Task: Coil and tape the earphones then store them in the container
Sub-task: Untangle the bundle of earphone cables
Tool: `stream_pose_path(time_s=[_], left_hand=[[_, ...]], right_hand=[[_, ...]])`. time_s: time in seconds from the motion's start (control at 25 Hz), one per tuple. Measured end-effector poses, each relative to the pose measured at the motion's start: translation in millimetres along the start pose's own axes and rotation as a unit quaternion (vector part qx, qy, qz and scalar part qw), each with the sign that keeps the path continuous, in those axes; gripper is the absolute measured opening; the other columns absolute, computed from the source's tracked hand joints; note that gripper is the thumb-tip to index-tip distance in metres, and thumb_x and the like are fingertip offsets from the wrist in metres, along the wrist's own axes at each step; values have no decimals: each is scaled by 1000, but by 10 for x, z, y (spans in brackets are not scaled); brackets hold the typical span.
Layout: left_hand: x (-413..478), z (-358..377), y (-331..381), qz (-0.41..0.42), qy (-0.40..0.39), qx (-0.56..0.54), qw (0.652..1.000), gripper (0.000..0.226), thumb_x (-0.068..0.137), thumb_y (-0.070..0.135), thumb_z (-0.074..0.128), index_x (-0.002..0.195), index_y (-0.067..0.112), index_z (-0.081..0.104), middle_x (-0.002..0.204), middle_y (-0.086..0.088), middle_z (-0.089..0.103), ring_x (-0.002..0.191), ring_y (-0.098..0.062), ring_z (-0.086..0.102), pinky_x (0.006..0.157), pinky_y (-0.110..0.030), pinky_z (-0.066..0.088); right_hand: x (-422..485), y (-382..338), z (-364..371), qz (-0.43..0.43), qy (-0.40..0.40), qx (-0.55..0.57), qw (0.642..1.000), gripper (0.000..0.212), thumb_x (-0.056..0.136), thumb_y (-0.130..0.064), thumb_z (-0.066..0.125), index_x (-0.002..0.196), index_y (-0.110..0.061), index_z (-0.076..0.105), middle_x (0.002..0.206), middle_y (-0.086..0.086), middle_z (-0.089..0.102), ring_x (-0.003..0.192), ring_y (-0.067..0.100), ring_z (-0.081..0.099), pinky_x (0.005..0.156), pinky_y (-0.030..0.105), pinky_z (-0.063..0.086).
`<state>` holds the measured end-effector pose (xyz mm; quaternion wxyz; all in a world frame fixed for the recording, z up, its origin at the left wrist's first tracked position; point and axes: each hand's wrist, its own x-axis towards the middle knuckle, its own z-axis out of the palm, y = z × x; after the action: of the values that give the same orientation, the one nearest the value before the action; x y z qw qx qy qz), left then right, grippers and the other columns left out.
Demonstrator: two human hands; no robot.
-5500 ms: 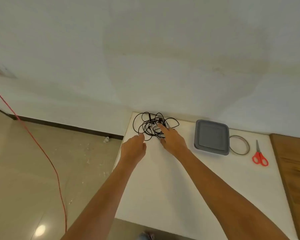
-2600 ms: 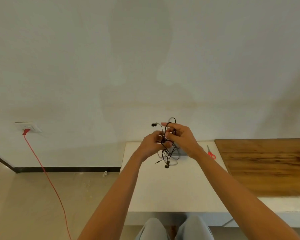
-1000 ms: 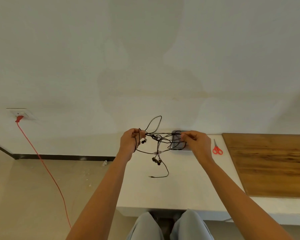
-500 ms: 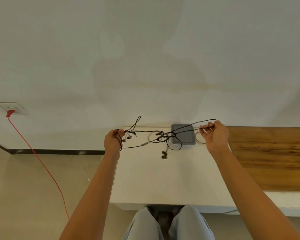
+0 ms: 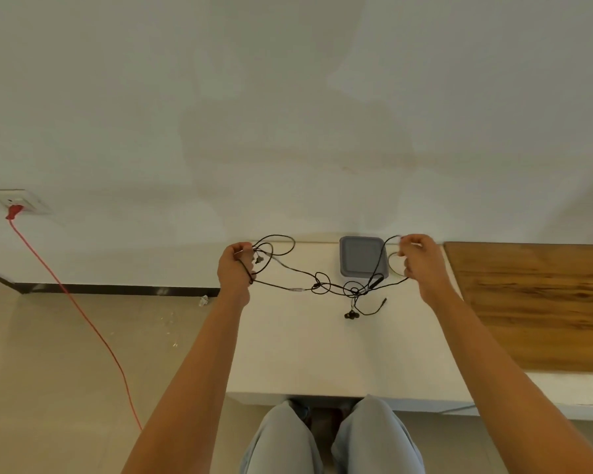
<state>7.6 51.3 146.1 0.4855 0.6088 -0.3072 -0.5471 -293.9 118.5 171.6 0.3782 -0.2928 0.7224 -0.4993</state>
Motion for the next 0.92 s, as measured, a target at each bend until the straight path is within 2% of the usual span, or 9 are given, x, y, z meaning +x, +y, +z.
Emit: stream_pose_path(time_s=[0.12,0.24,0.32,0.4,0.52,0.68,0.76,0.84,0.92], left_hand=[[-176,225,113,-13,-54,-24,998,12,99,16,52,87,16,57,75,0,54,48,-7,35,37,-15,29],[-347,445,281,-17,-106,-75,991,10,97,11,54,88,14,58,72,1,51,39,-3,31,37,-15,27],[-449,564,404,-10,-139,-98,985,9,97,10,54,89,13,59,68,2,47,39,-3,30,38,-16,28],[-524,652,522,9,-163,-99,982,10,97,12,55,89,15,60,67,3,47,41,-3,32,39,-16,30],[-436,637,635,75,-143,-62,985,14,97,12,55,86,18,62,70,6,52,43,-1,37,41,-16,30],[-73,308,664,208,-42,80,974,9,94,7,56,91,12,62,78,4,57,59,-3,50,49,-11,37],[77,87,633,253,7,170,952,10,94,5,54,92,9,62,81,5,58,67,-2,53,55,-7,42],[219,-124,591,273,43,209,938,12,94,3,52,93,5,64,85,1,60,71,-1,54,62,-2,42],[352,-286,541,268,65,214,937,12,94,4,53,95,3,64,89,-5,62,71,-1,55,63,-2,42]], right_hand=[[-105,248,239,-82,-123,-160,976,44,81,-15,71,119,-23,51,94,3,65,83,13,61,75,25,48],[-165,535,525,-131,-246,-311,909,62,71,-34,81,128,-30,55,117,4,57,112,19,51,100,38,42],[-199,704,752,-109,-260,-444,851,68,68,-55,76,129,-38,52,119,3,49,117,26,39,100,40,35],[-253,832,950,-90,-218,-473,849,53,75,-59,67,122,-36,59,114,1,51,113,26,39,94,38,33],[-296,941,1010,-106,-155,-327,926,23,92,-36,56,93,-19,72,91,1,69,95,21,60,79,32,46],[-293,971,750,14,-196,-24,980,30,98,-11,42,86,-9,69,88,1,71,81,12,62,70,25,45],[-206,982,577,111,-142,153,972,26,97,-9,43,84,-6,66,86,7,69,64,10,60,54,22,39],[-65,1006,365,196,-58,299,932,24,96,-8,45,79,-5,62,79,10,68,50,13,56,41,19,38],[38,1026,142,250,9,399,882,27,96,-9,40,74,-7,56,70,9,70,55,18,55,46,22,41]])
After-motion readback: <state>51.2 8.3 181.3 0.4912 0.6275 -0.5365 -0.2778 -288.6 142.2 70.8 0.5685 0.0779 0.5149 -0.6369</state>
